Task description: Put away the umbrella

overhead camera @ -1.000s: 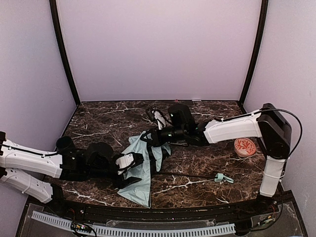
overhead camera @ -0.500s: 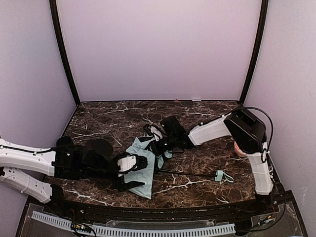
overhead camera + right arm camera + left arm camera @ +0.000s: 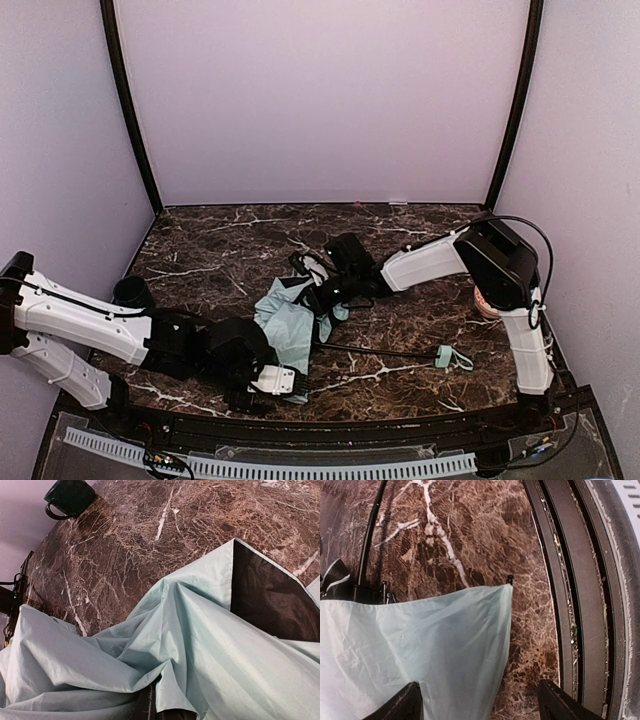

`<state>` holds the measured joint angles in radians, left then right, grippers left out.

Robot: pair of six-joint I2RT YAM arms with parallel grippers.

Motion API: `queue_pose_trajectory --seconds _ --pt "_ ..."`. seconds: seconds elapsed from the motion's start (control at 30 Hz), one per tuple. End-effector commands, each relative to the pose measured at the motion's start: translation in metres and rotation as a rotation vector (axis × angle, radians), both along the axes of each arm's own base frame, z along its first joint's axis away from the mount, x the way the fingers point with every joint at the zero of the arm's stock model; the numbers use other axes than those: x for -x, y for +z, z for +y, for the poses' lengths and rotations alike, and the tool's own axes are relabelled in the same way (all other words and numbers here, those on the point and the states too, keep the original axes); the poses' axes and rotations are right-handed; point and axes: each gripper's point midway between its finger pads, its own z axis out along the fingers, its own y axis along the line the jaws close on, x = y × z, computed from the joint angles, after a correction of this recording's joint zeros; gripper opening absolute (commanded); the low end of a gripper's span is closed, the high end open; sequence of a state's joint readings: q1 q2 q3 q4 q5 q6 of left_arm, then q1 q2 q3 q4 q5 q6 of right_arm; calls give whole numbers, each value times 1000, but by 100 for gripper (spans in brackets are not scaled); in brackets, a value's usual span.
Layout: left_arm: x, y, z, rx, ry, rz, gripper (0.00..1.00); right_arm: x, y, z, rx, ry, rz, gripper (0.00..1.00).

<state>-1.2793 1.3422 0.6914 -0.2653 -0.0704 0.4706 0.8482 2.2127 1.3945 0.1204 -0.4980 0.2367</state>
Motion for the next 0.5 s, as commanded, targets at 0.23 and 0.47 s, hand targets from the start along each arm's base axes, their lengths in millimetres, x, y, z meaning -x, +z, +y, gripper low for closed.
queue_pose_trajectory --seconds 0.23,0.47 --pt "-53 3 2 -51 51 -382 49 8 -22 -9 52 18 61 3" --pt "-31 13 -11 41 -3 -265 7 -1 60 -8 -22 16 -28 37"
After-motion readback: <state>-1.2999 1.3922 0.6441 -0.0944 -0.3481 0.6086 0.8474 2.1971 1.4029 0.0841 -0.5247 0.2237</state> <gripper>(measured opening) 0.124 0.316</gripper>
